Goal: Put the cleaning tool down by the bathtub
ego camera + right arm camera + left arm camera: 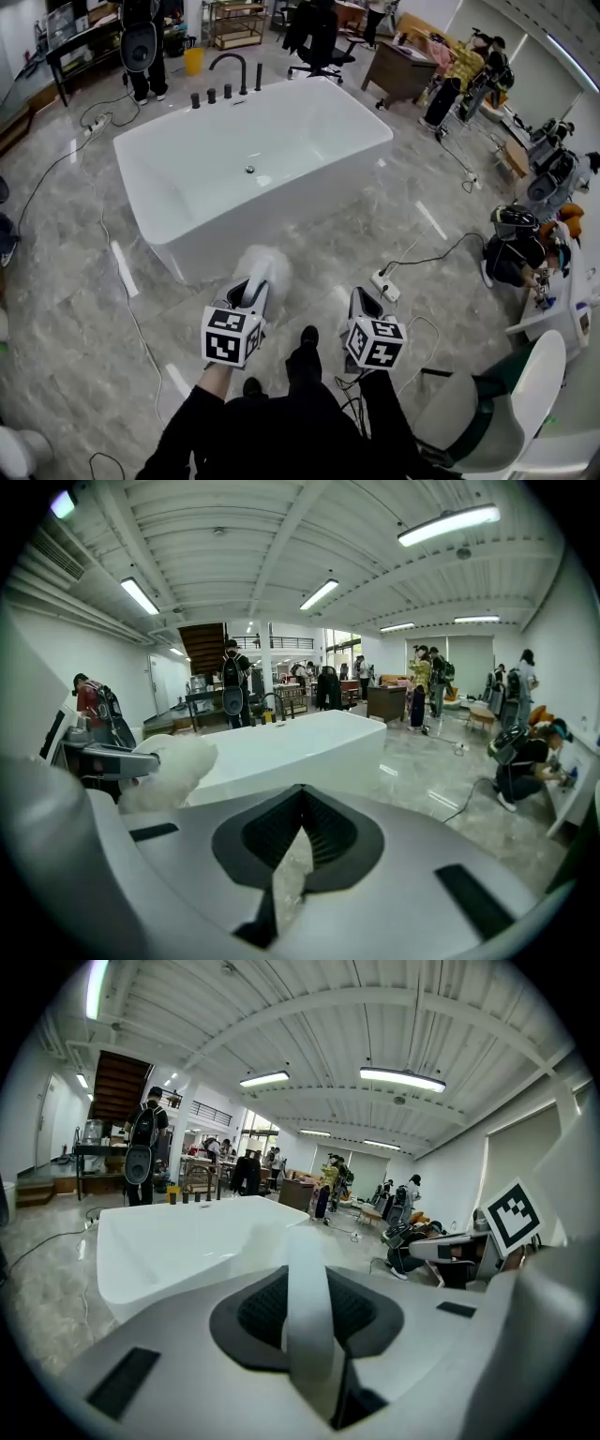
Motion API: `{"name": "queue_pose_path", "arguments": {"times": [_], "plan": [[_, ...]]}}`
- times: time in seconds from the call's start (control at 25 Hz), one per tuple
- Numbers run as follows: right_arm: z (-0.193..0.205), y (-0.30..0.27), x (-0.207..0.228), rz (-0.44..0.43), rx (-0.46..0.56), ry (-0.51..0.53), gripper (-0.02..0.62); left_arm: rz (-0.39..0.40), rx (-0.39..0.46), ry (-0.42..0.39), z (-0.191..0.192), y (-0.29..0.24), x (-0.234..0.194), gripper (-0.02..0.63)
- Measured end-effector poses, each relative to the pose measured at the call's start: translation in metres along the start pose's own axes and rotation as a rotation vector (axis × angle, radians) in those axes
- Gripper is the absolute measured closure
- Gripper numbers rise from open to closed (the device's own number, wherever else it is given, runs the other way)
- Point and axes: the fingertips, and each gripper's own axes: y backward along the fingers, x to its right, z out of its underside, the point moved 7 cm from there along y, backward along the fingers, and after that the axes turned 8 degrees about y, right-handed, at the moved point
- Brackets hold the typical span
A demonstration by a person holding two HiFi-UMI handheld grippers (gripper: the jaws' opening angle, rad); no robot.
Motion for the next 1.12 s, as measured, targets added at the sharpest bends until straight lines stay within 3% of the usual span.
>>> {"name": "queue_pose_path", "arguments": {"times": [0.8,1.12], "plan": [[-0.021,-0.138,0.164,-0.099,-0.101,-0.005,0.595,-0.100,-0.107,0.036,-0.021,-0.204,0.042,0.509],[-0.014,-0.180,0.203,-0.142,-0.136,-0.006,0.595,-0.136,-0.148,0.030,-0.017,-0.269,0.057,0.509]]}}
